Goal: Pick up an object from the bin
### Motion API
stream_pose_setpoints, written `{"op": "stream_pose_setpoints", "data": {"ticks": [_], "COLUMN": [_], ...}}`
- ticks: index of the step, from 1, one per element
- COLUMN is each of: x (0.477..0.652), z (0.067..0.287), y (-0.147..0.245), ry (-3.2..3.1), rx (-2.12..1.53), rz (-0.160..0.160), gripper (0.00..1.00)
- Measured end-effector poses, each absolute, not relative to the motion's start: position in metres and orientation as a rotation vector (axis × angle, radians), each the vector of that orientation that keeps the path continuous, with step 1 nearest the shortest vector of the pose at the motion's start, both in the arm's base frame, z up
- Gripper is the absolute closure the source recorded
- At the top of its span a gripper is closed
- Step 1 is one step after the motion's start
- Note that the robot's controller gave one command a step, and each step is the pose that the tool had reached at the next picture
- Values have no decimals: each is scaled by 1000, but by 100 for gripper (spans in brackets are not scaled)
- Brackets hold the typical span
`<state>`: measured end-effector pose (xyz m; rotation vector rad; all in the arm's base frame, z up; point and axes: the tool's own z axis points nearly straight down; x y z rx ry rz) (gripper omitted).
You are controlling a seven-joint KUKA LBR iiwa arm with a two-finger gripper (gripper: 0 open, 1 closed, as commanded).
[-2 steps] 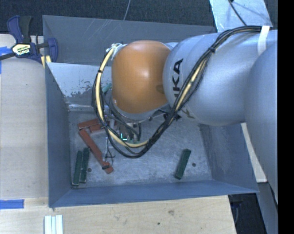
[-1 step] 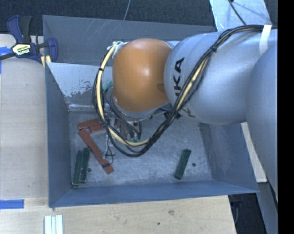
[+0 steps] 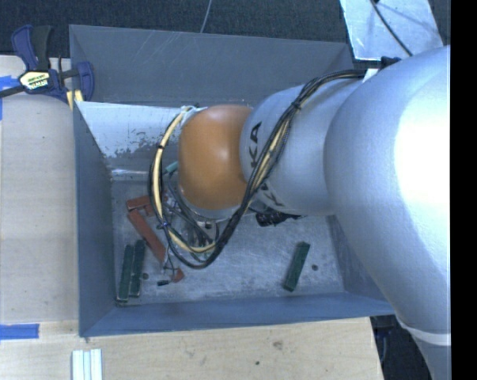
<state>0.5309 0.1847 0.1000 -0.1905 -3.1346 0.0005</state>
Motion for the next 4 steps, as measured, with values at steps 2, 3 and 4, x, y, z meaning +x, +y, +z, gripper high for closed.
{"op": "stream_pose_setpoints", "data": {"ticks": [2,3,4], "x": [519,509,501], "z": [109,67,71], "y": [199,185,204], "ry": [-3090,-3083,-3057], "rx": [-563,-589,758], "rz": [0,5,12], "gripper": [0,0,100]}}
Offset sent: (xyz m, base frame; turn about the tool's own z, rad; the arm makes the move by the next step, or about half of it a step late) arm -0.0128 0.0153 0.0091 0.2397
